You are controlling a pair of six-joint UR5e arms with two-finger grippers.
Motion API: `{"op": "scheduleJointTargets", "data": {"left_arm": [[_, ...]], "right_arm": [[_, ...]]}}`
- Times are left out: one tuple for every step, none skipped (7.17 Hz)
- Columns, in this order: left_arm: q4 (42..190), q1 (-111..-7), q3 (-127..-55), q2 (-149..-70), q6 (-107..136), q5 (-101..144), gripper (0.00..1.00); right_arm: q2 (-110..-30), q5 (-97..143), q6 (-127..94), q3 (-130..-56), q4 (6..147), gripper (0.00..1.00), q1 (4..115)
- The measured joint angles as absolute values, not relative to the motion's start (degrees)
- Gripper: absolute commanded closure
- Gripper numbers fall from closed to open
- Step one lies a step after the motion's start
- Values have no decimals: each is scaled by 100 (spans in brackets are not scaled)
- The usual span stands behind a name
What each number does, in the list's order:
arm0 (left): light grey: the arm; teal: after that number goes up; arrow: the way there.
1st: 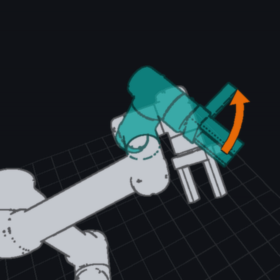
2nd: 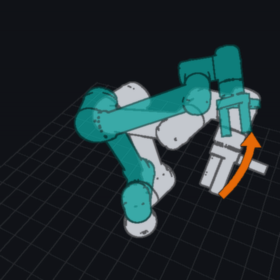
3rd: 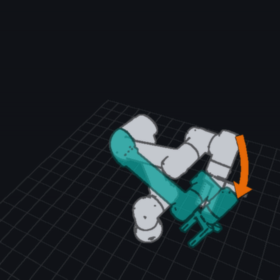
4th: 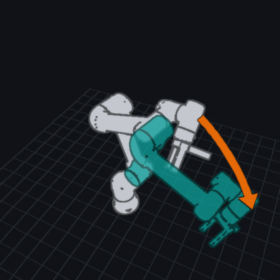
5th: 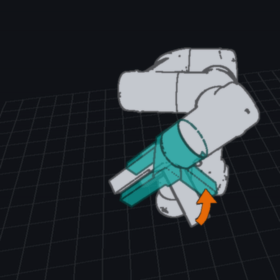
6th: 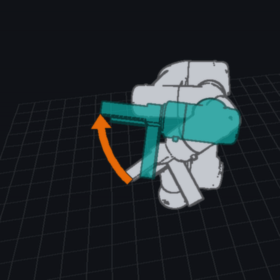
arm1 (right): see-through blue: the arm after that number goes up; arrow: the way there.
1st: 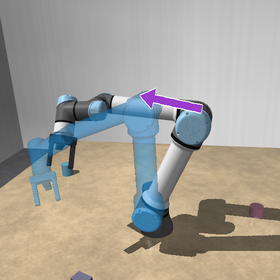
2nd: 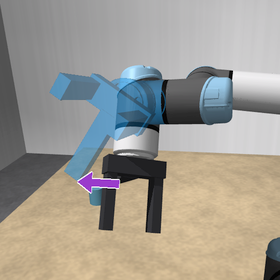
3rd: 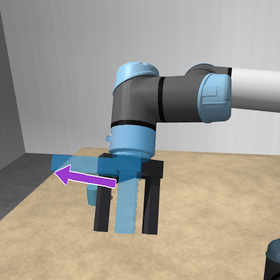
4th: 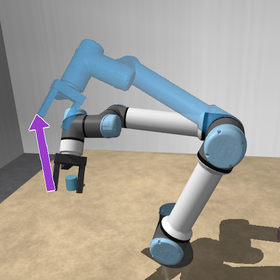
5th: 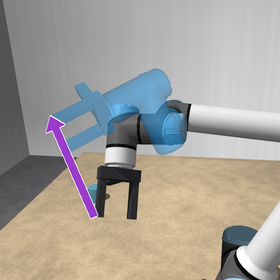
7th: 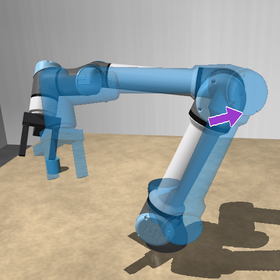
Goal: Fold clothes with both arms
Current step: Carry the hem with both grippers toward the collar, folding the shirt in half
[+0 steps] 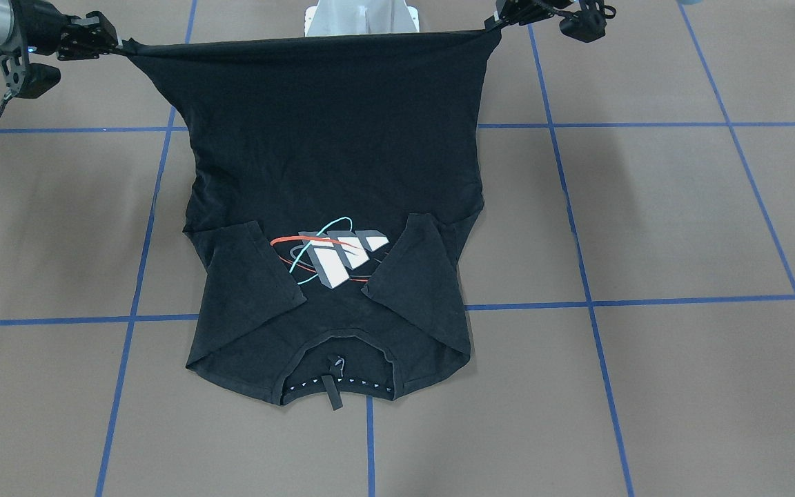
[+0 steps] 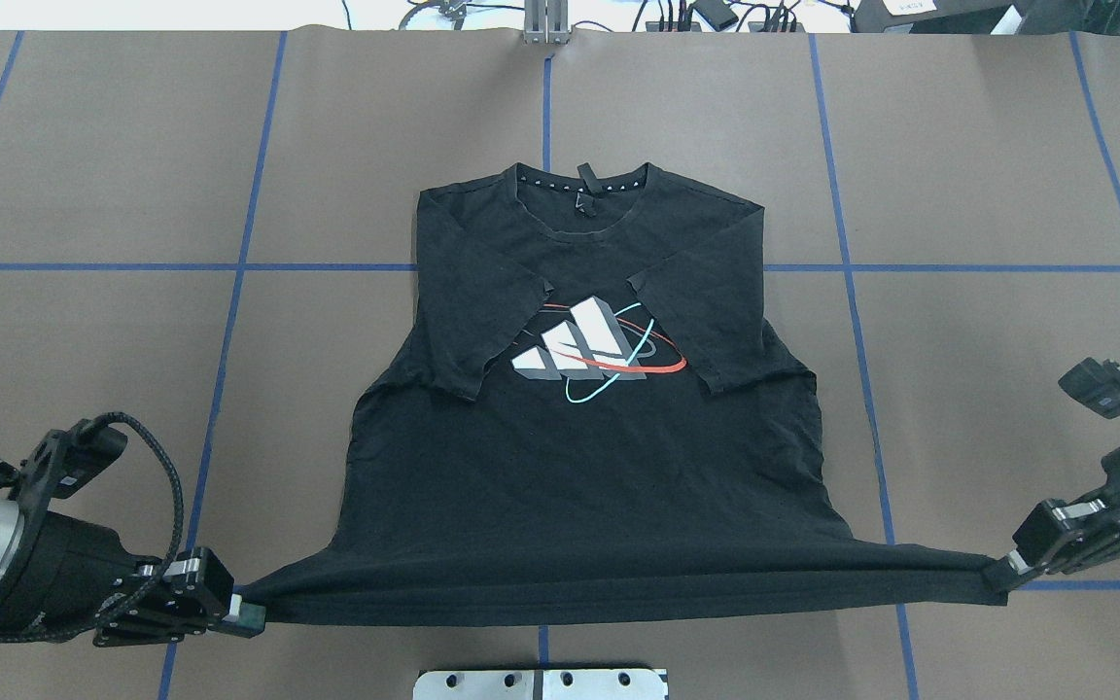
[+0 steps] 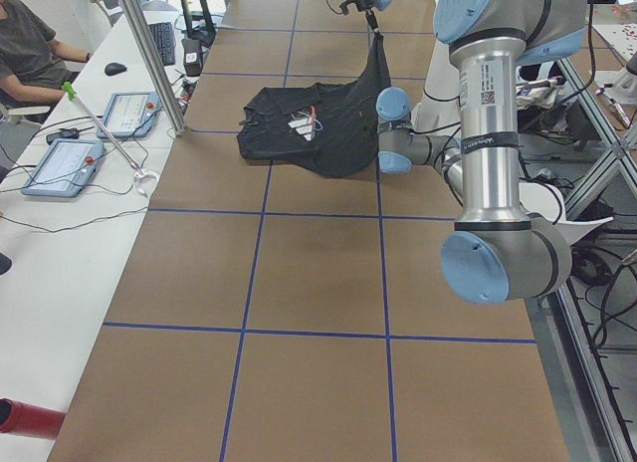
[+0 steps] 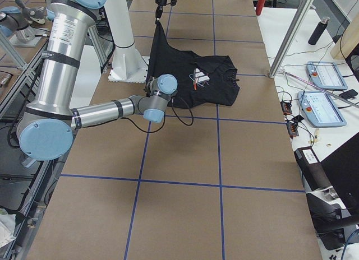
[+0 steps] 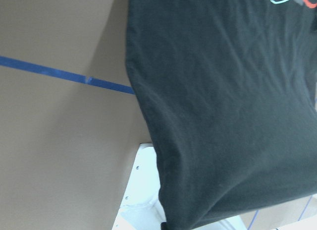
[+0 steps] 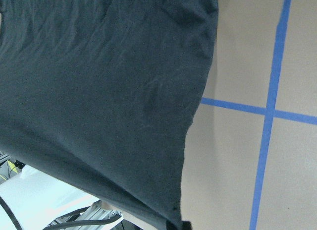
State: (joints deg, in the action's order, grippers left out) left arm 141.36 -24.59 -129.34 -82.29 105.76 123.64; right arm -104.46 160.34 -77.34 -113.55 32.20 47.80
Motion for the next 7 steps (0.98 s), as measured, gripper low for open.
{"op": "scheduleJointTargets", "data": {"left_arm": [[14137, -2725, -12922, -8381, 10574, 12394, 100], [14131, -2989, -12877, -8572, 10574, 12405, 100], [14122, -3221, -12744, -8806, 10573, 12405, 100], [14118, -3439, -12469, -9141, 10573, 12398, 100], [14116, -3670, -12124, -9490, 10571, 12395, 100], [14117, -3907, -11834, -9739, 10557, 12395, 100], [14115, -4136, -11593, -9922, 10468, 12397, 100]], "right_arm": [[-10266, 16091, -7734, -11231, 3230, 100, 5029], [-10032, 16125, -7744, -11054, 3240, 100, 5259], [-9761, 16136, -7767, -10838, 3253, 100, 5462], [-9472, 16137, -7790, -10587, 3268, 100, 5645], [-9205, 16135, -7823, -10339, 3274, 100, 5796], [-8987, 16127, -7881, -10156, 3277, 100, 5916], [-8751, 16116, -7988, -10001, 3278, 100, 6018]]}}
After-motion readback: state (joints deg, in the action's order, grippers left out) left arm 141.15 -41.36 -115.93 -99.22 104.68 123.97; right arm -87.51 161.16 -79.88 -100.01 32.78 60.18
